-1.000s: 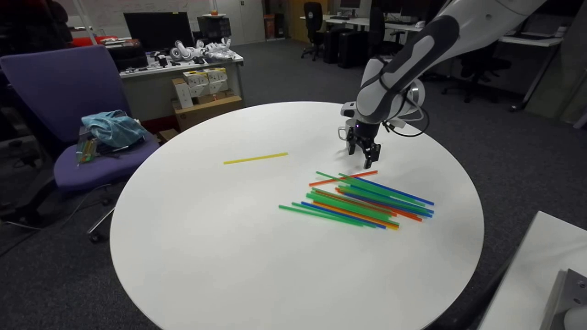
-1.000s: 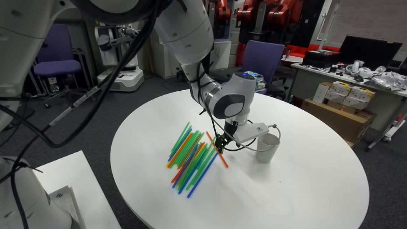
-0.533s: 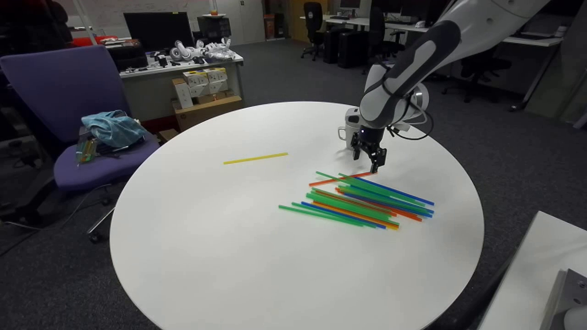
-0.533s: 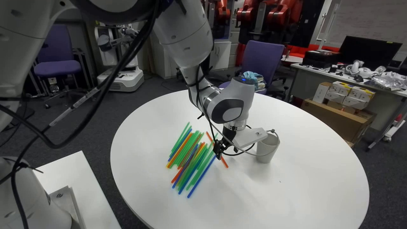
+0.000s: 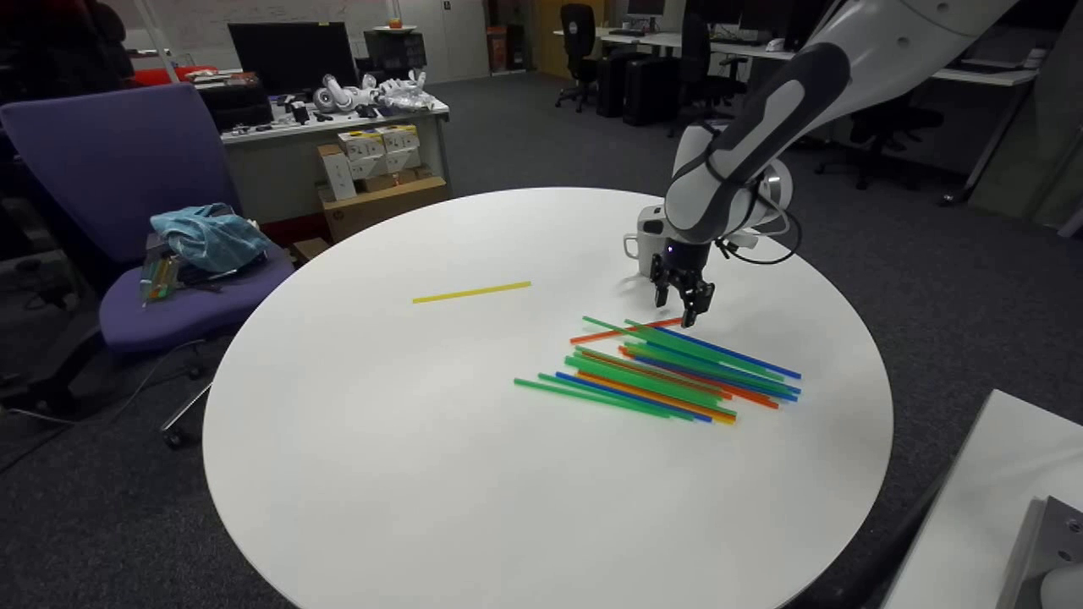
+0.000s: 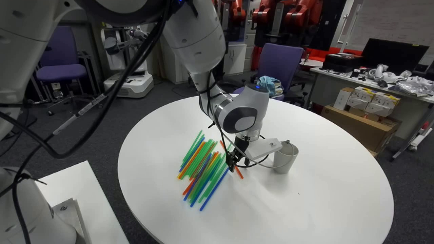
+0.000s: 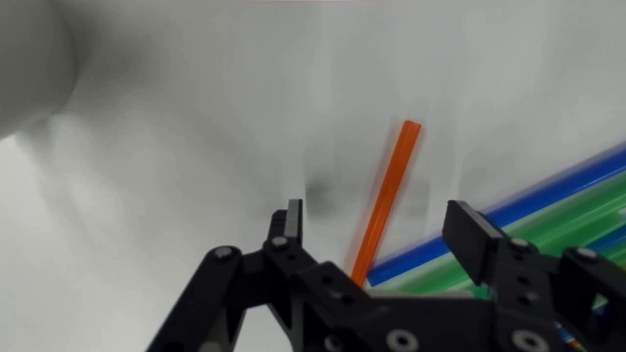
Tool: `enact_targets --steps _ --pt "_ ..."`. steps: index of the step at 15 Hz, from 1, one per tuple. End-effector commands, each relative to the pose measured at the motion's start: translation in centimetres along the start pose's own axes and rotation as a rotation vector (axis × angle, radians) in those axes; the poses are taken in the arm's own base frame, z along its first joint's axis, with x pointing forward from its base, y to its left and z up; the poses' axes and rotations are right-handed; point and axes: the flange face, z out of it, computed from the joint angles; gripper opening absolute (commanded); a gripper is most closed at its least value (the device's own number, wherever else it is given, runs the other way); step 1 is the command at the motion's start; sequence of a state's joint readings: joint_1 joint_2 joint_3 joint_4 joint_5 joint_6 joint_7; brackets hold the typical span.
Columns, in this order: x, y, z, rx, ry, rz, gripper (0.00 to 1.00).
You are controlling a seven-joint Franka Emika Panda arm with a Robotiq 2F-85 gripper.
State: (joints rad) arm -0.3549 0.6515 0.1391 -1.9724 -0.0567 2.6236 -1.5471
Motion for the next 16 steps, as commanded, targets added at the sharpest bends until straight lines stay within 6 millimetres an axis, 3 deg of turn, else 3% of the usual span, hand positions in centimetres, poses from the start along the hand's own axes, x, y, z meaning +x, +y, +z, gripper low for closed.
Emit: enact_targets --steps 1,7,16 --pt "-0.1 -0.5 -0.7 -0.016 0.003 -0.012 0.48" --pt "-0.2 -0.4 -0.8 -0.025 0.003 -0.011 0.03" --pt "-0.8 0.7 -2.2 -0.140 -0.011 0.044 0.00"
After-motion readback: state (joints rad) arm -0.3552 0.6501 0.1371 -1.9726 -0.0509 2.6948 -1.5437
